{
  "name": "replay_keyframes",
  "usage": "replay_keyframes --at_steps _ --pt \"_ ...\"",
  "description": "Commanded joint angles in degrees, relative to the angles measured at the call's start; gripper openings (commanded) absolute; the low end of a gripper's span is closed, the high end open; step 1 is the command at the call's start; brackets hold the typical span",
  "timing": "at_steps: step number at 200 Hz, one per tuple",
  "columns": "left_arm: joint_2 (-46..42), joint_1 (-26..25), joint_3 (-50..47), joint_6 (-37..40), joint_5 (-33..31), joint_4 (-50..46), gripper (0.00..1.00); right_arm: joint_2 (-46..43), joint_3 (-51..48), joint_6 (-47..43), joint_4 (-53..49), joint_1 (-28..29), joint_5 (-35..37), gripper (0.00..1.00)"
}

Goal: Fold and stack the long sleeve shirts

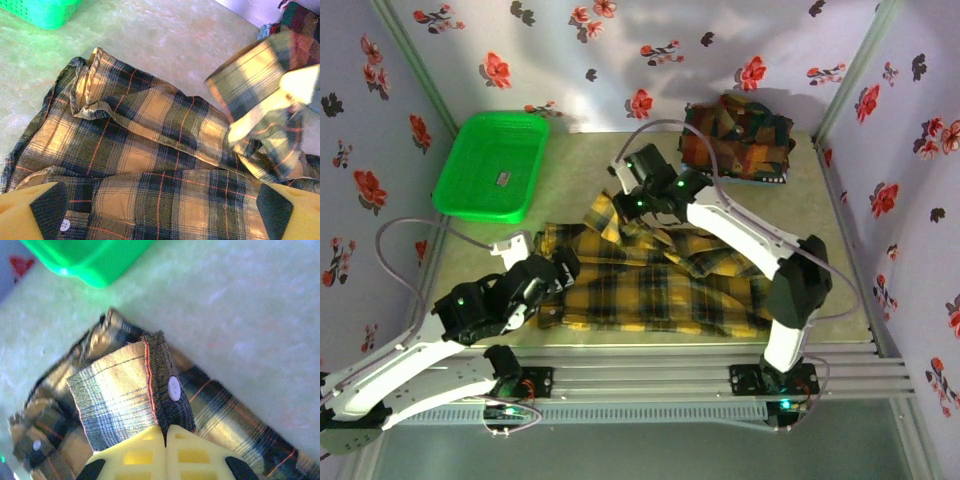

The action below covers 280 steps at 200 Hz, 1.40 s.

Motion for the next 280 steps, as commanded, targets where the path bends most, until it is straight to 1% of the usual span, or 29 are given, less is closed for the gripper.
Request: replay_keyframes --at_steps 1,13,31,45,58,71,81,94,107,112,121,131,133,145,167,176,195,206,213,220,228,233,244,265,280 --pt "-0.8 -0.1 -0.4 0.9 -2.6 -0.6 1.00 -1.2 -5.9 6.6 5.9 1.1 5.0 0.00" --pt "-1.1 -0.1 -0.6 0.4 -2.9 -1.0 1.00 -2.5 -9.6 10.6 9.2 3.3 6.7 0.00" --pt "-1.5 -0.1 -0.8 -1.5 -3.9 -2.2 1.00 -4.2 -16.1 18.1 13.9 8.2 12.3 0.00" --pt "-1.9 -0.1 -1.3 -2.0 -4.2 -2.1 1.00 -4.9 -20.7 25.3 18.3 12.2 14.4 0.00" --pt "-2.0 -0.1 -1.5 -2.1 -4.3 -2.1 1.00 -5.1 -23.1 30.4 20.1 15.8 15.6 0.00" --pt "-2.0 -0.1 -1.6 -2.2 -4.4 -2.3 1.00 -4.9 -23.4 32.2 20.4 18.9 16.4 0.00" --pt "-2.0 -0.1 -2.0 -2.5 -4.6 -2.5 1.00 -4.3 -22.9 33.5 19.6 20.0 16.4 0.00" --pt "-2.2 -0.1 -2.6 -3.2 -5.1 -2.6 1.00 -2.8 -22.7 36.5 18.9 20.3 14.1 0.00" --pt "-2.4 -0.1 -3.4 -4.0 -5.1 -2.4 1.00 -0.9 -22.5 39.0 18.6 20.8 11.4 0.03" --pt "-2.4 -0.1 -3.7 -4.6 -5.1 -2.5 1.00 -0.5 -22.4 39.6 18.4 21.0 10.6 0.07" --pt "-2.4 -0.1 -4.1 -5.3 -4.9 -2.4 1.00 0.2 -22.4 40.5 18.5 21.1 9.0 0.19" --pt "-2.2 -0.1 -4.4 -5.6 -4.4 -2.3 1.00 -0.3 -22.5 41.4 18.0 21.2 7.9 0.28" --pt "-2.1 -0.1 -4.4 -5.7 -4.3 -2.3 1.00 -0.6 -22.6 41.8 17.9 21.2 7.8 0.29" --pt "-1.6 -0.1 -4.5 -5.8 -3.5 -2.2 1.00 -3.0 -23.8 43.5 17.4 21.3 8.0 0.46" --pt "0.4 -0.2 -4.4 -6.3 -2.4 -2.1 1.00 -8.3 -25.7 43.6 15.2 21.0 8.9 0.69" --pt "1.0 -0.3 -4.5 -6.5 -2.0 -1.8 1.00 -10.2 -25.0 42.5 12.3 20.5 9.4 0.72" --pt "1.9 -0.5 -5.3 -8.2 -0.5 -0.3 1.00 -14.5 -24.5 40.8 5.1 17.6 11.0 0.72" --pt "2.4 -0.7 -6.4 -8.1 0.7 2.4 1.00 -16.9 -26.4 40.1 3.6 15.0 11.5 0.77" --pt "3.0 -0.8 -6.9 -8.1 1.3 4.1 1.00 -17.4 -28.0 39.5 5.1 12.6 8.4 0.77" --pt "3.8 -0.9 -7.0 -8.3 1.6 4.9 1.00 -16.6 -28.8 39.5 6.1 9.9 4.4 0.75" --pt "4.9 -1.0 -6.7 -8.8 1.7 4.9 1.00 -14.3 -28.7 37.7 7.5 7.5 -1.4 0.68" --pt "5.3 -1.0 -6.4 -9.3 1.8 4.5 1.00 -12.7 -27.6 36.3 7.3 6.6 -3.6 0.63" --pt "6.1 -1.0 -5.5 -10.6 1.7 3.3 1.00 -8.7 -25.2 33.6 5.7 6.4 -5.6 0.54" --pt "5.7 -1.0 -3.8 -15.7 0.0 -2.5 1.00 -2.0 -23.6 33.0 8.9 6.9 -10.7 0.39" --pt "4.4 -1.0 -2.9 -18.3 -1.2 -6.6 1.00 2.6 -21.4 32.5 8.9 7.8 -12.9 0.34"
